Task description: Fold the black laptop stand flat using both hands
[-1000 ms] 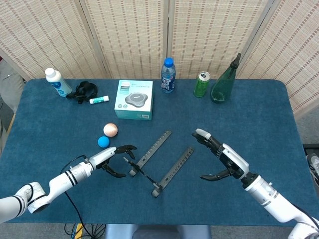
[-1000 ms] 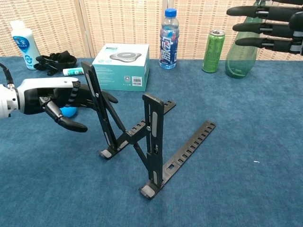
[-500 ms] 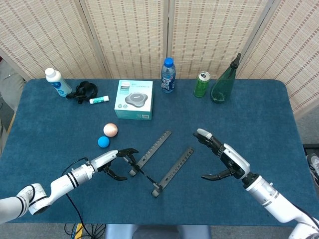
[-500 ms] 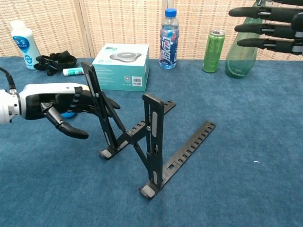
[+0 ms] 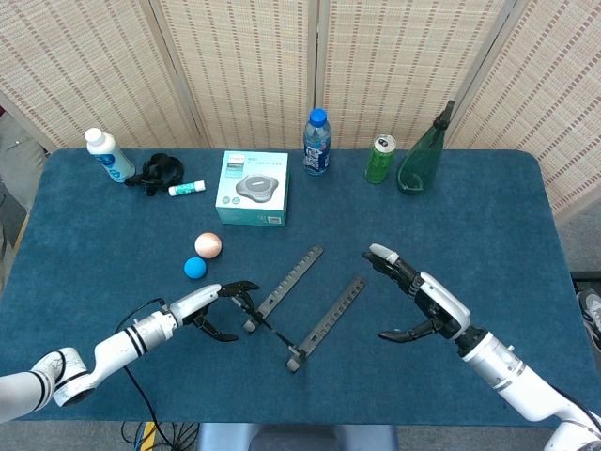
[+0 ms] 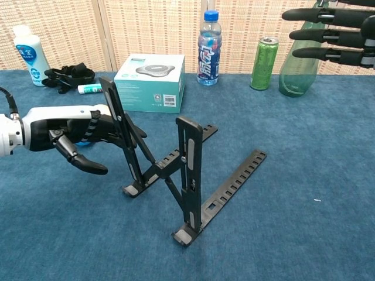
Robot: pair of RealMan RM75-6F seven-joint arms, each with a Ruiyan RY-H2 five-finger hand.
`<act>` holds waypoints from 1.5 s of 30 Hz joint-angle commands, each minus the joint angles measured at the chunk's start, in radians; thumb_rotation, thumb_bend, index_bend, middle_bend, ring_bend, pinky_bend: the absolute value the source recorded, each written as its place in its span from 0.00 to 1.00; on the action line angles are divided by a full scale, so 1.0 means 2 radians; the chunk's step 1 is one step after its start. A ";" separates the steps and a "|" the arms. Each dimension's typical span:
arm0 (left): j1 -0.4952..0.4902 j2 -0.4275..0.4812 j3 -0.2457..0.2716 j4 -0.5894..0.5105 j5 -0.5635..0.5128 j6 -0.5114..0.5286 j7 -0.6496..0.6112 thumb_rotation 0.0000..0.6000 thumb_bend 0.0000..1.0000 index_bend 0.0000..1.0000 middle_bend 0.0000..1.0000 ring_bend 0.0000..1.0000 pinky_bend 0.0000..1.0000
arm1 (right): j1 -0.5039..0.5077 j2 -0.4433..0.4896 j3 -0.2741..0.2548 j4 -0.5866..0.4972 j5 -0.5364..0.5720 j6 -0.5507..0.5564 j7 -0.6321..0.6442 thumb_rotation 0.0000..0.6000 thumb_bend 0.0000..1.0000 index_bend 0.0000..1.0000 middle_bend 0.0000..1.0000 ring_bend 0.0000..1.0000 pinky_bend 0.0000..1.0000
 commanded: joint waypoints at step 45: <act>0.113 0.144 -0.071 -0.094 -0.097 0.095 0.164 1.00 0.15 0.30 0.10 0.10 0.07 | 0.103 -0.104 0.048 -0.044 0.127 -0.196 -0.338 1.00 0.01 0.00 0.02 0.00 0.00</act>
